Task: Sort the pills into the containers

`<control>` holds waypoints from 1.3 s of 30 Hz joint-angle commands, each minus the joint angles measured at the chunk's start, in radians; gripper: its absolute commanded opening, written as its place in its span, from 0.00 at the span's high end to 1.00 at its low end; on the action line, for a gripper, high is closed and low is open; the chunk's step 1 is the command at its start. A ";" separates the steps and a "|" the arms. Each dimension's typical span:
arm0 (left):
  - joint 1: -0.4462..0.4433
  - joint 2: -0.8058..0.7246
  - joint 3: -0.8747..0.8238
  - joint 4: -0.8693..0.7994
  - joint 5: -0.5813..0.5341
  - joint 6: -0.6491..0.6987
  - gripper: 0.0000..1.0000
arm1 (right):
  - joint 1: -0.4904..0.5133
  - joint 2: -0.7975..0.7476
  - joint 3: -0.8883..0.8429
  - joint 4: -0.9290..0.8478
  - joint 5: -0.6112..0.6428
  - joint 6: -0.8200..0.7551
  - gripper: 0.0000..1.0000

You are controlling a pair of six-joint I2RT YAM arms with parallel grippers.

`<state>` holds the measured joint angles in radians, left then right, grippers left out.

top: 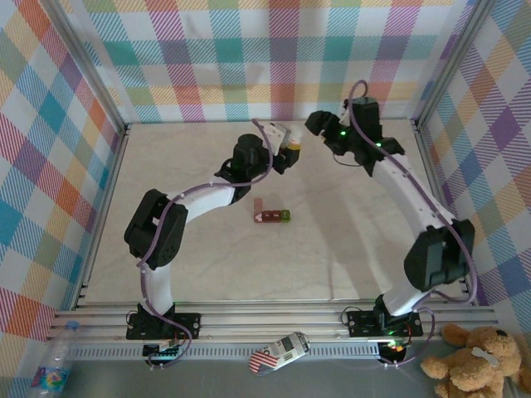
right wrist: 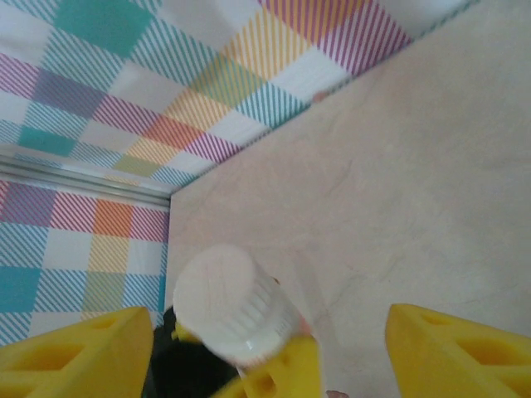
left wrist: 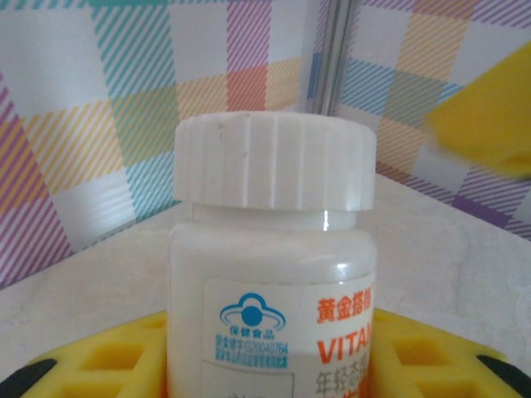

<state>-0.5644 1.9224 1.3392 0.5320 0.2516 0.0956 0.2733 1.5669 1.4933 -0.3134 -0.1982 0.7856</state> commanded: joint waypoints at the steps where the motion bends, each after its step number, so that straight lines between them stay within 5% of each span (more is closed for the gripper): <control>1: 0.062 -0.052 -0.003 0.070 0.193 -0.033 1.00 | -0.049 -0.046 -0.015 -0.019 -0.061 -0.125 0.24; 5: 0.107 -0.038 0.049 0.031 0.477 -0.075 1.00 | -0.079 0.006 0.086 -0.068 -0.258 -0.315 0.23; 10: 0.113 -0.022 0.117 -0.068 0.621 -0.062 1.00 | -0.066 0.137 0.276 -0.229 -0.505 -0.499 0.22; 29: 0.112 -0.003 0.168 -0.141 0.704 -0.066 1.00 | 0.009 0.238 0.392 -0.354 -0.469 -0.583 0.31; 39: 0.111 -0.004 0.169 -0.143 0.684 -0.072 1.00 | 0.013 0.219 0.341 -0.312 -0.411 -0.515 0.62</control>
<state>-0.4507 1.9221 1.4765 0.3611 0.9230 0.0311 0.2821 1.7966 1.8526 -0.6483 -0.6403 0.2348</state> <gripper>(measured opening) 0.442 0.403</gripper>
